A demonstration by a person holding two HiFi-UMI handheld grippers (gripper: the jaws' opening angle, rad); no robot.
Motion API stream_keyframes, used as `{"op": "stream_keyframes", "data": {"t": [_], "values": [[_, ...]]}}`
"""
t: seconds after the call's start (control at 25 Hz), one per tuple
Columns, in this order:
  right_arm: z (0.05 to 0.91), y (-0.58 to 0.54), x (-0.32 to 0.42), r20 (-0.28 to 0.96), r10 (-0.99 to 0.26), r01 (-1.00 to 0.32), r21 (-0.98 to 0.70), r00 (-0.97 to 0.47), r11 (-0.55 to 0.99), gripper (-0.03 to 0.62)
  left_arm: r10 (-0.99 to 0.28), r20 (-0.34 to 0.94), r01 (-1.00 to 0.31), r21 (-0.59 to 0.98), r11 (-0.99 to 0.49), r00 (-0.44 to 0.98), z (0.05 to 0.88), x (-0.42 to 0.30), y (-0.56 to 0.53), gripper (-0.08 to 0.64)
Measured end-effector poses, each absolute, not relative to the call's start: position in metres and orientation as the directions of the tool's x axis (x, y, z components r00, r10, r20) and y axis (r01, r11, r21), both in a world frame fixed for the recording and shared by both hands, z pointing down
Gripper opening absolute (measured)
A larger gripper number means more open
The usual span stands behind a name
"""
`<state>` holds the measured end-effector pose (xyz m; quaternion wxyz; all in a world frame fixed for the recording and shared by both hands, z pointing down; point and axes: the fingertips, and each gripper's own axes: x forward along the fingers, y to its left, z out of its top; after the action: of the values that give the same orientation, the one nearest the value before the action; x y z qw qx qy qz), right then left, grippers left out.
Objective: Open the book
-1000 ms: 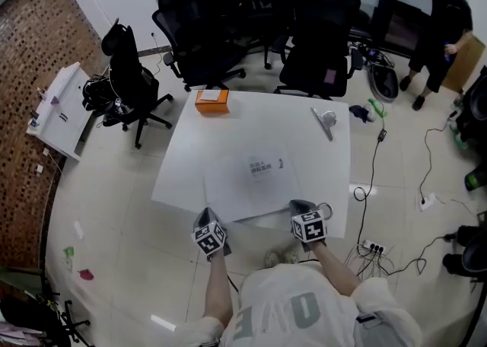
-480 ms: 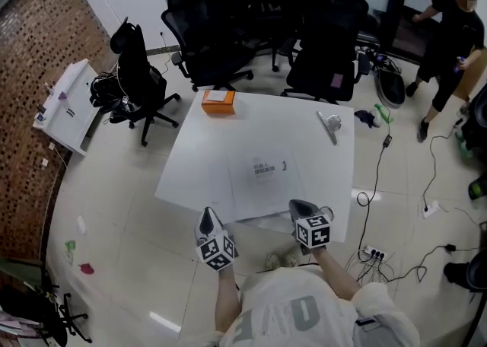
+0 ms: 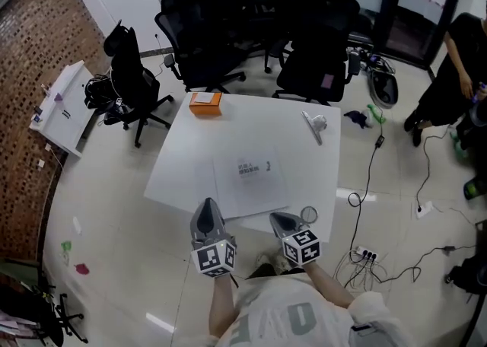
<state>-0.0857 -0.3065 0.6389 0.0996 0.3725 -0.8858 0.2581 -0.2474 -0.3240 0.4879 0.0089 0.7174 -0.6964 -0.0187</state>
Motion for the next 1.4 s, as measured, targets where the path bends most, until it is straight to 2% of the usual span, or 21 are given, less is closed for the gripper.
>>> {"op": "stream_keyframes", "data": {"t": [0.44, 0.84, 1.08, 1.4], "values": [[0.649, -0.288, -0.053, 0.366, -0.651, -0.744, -0.401, -0.665, 0.535, 0.005, -0.997, 0.028, -0.996, 0.048, -0.075, 0.077, 0.509, -0.221, -0.292, 0.02], [0.638, -0.197, -0.067, 0.357, -0.656, -0.746, -0.353, -0.665, 0.564, 0.005, -1.0, -0.002, -0.992, 0.128, 0.013, -0.014, 0.506, -0.256, -0.183, 0.02], [0.614, -0.129, -0.07, 0.296, -0.67, -0.729, -0.353, -0.681, 0.586, 0.005, -0.999, -0.004, -0.991, 0.127, -0.036, 0.036, 0.506, -0.234, -0.121, 0.018], [0.529, -0.084, -0.063, 0.138, -0.696, -0.691, -0.358, -0.704, 0.628, 0.005, -0.992, -0.068, -0.986, 0.12, -0.117, 0.109, 0.466, -0.195, -0.064, 0.02]]}}
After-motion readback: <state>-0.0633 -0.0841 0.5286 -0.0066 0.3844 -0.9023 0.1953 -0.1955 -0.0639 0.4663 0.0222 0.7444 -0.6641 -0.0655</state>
